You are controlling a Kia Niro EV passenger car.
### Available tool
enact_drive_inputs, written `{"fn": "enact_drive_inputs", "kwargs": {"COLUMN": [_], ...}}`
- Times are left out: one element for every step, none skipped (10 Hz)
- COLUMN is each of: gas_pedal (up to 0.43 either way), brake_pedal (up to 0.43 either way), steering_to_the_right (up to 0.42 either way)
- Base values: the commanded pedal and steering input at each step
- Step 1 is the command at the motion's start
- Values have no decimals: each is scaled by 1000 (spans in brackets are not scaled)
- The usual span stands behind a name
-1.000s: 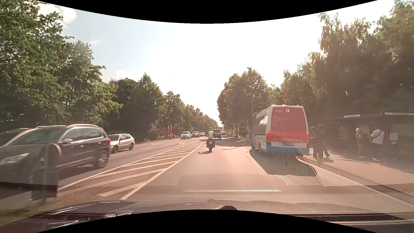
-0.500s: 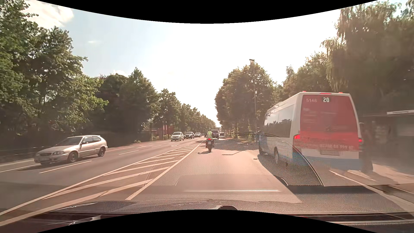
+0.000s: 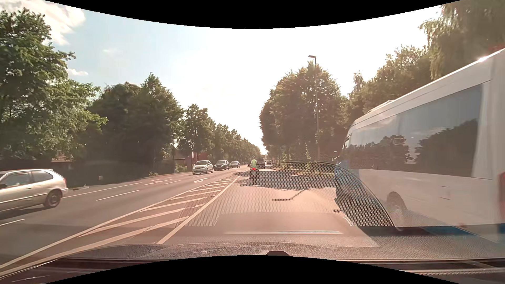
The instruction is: Follow the waypoints while adhering to traffic rules and regulations
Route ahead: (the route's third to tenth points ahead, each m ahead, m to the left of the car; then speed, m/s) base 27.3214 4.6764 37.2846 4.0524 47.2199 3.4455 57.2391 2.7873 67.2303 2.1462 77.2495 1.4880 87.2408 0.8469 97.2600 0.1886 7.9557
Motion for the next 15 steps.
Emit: {"fn": "enact_drive_inputs", "kwargs": {"gas_pedal": [220, 197, 197, 197, 197, 197, 197, 197, 197, 197, 197, 197, 197, 197, 197], "brake_pedal": [0, 0, 0, 0, 0, 0, 0, 0, 0, 0, 0, 0, 0, 0, 0], "steering_to_the_right": [5, 4, 5, 5, 5, 4, 2, -3, -5, -5, -5, -4, -4, -4, -4]}}
